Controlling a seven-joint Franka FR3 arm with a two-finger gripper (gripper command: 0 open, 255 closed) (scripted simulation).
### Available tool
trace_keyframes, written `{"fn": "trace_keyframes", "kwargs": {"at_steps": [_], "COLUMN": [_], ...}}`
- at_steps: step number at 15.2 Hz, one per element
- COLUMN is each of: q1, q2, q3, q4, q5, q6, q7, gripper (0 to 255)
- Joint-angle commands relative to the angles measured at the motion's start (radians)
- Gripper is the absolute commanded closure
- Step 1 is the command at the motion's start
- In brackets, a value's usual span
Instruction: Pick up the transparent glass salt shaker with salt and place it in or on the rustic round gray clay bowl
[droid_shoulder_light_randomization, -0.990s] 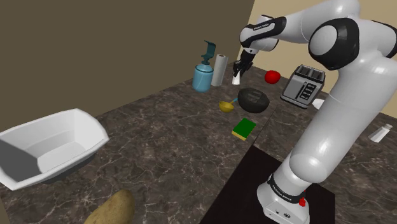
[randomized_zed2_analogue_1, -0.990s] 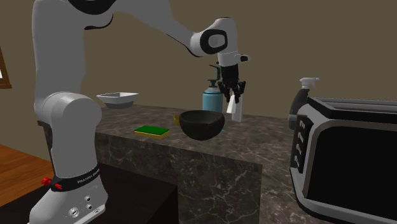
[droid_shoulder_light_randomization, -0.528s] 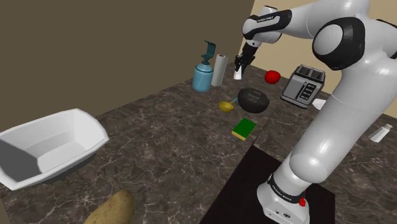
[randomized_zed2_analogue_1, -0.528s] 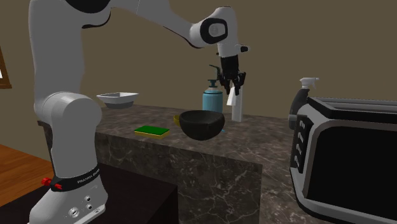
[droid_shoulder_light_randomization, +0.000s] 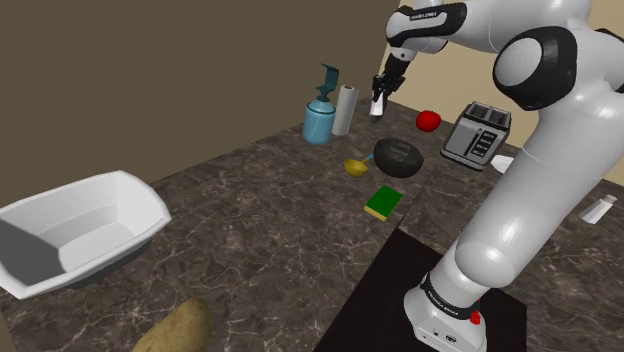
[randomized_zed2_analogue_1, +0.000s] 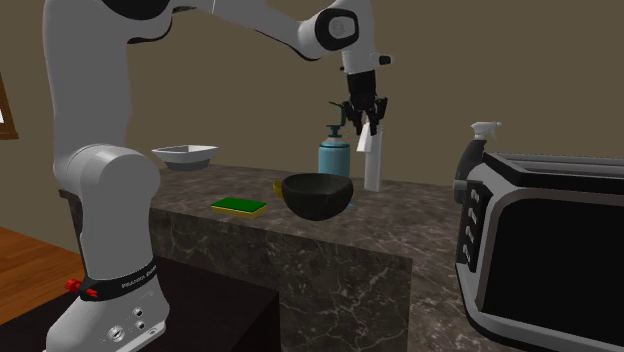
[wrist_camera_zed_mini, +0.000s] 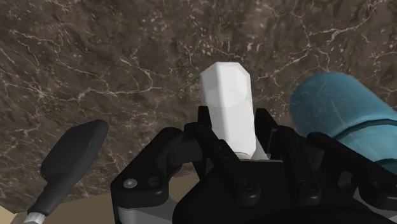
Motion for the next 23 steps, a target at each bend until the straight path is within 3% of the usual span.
{"fn": "trace_keyframes", "kwargs": {"at_steps": [1,3,9,18,23], "q1": [-0.001,-0.001,0.003,-0.093,-0.1], "q2": [0.002,0.003,-0.28,-0.672,-0.677], "q3": [-0.001,-0.001,0.036,0.132,0.121], "q4": [0.03,0.053,-0.206,-0.496,-0.566], "q5": [0.0,0.0,-0.164,-0.311,-0.321], "q6": [-0.029,-0.051,-0.034,-0.122,-0.057], "q7": [0.0,0.001,0.086,0.159,0.161], "gripper": [255,255,255,255,255]}}
